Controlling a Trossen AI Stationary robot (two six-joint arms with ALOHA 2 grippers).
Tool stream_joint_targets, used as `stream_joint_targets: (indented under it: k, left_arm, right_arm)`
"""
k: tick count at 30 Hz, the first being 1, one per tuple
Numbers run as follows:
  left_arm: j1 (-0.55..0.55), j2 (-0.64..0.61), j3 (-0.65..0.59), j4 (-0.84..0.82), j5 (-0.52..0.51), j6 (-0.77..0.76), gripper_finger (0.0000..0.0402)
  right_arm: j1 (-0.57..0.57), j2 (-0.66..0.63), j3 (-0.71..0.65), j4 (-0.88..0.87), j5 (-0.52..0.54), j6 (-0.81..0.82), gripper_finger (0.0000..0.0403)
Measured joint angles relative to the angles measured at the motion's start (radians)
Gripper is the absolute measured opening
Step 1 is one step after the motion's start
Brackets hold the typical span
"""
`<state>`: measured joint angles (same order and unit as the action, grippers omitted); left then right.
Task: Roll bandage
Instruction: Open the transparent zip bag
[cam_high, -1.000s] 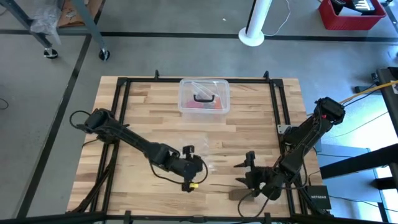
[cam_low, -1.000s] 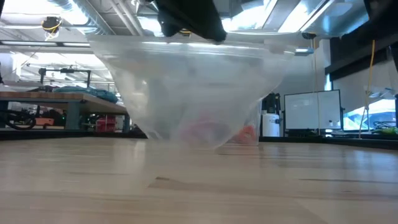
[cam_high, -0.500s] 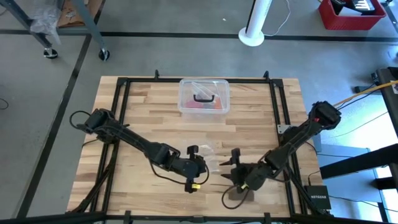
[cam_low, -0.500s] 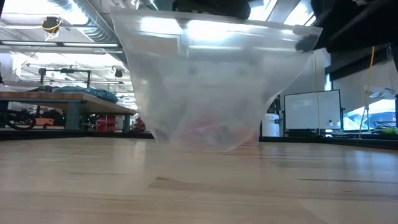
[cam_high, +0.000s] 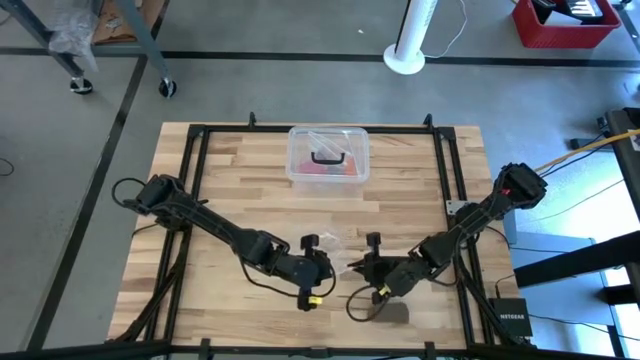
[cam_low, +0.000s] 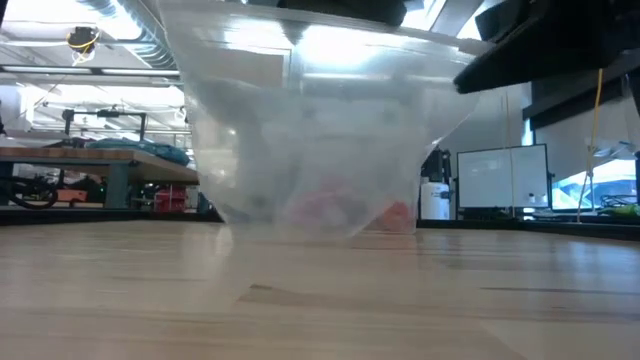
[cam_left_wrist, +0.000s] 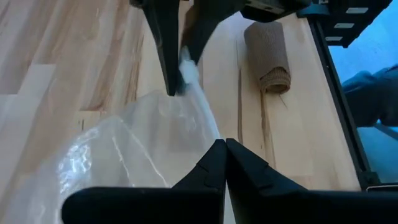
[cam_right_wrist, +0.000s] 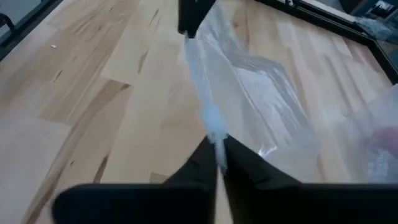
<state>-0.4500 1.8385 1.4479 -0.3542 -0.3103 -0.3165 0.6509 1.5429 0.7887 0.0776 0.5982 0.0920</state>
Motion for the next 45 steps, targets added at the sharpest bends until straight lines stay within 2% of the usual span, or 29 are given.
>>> stream_joint_targets:
  k: [1,5,8,12,15,18,21,26,36,45]
  left_arm:
    - [0.000,0.000,0.000,0.000,0.000,-0.018,0.0000]
    - [0.009,0.000,0.000,0.012,0.001,-0.111,0.0003]
    - [0.028,0.000,0.000,0.040,0.001,-0.160,0.0022]
    - [0.041,0.000,0.000,0.101,-0.002,-0.125,0.0077]
    - [0.044,0.000,0.000,0.215,-0.013,-0.049,0.0126]
    - [0.041,0.026,0.003,0.348,-0.076,0.020,0.0158]
    - [0.039,0.080,0.002,0.425,-0.177,0.049,0.0169]
    - [0.033,0.139,0.001,0.434,-0.200,0.077,0.0158]
    - [0.031,0.145,0.000,0.418,-0.227,0.119,0.0122]
    - [0.033,0.145,0.000,0.416,-0.218,0.092,0.0043]
  right_arm:
    - [0.001,0.000,0.000,0.000,0.000,-0.013,0.0011]
    - [0.003,0.000,0.000,0.000,-0.009,-0.020,0.0010]
    - [0.003,-0.008,0.000,-0.007,-0.027,-0.017,0.0005]
    - [0.003,-0.036,0.000,-0.038,-0.055,0.023,0.0004]
    - [0.003,-0.062,0.000,-0.069,-0.059,0.091,0.0005]
    - [-0.005,-0.079,0.000,-0.080,-0.061,0.137,0.0003]
    - [-0.006,-0.084,0.000,-0.080,-0.060,0.144,0.0003]
    - [-0.006,-0.084,0.000,-0.088,-0.061,0.143,0.0002]
    - [-0.010,-0.084,0.000,-0.084,-0.060,0.113,0.0002]
    - [-0.012,-0.084,0.000,-0.082,-0.068,0.112,0.0002]
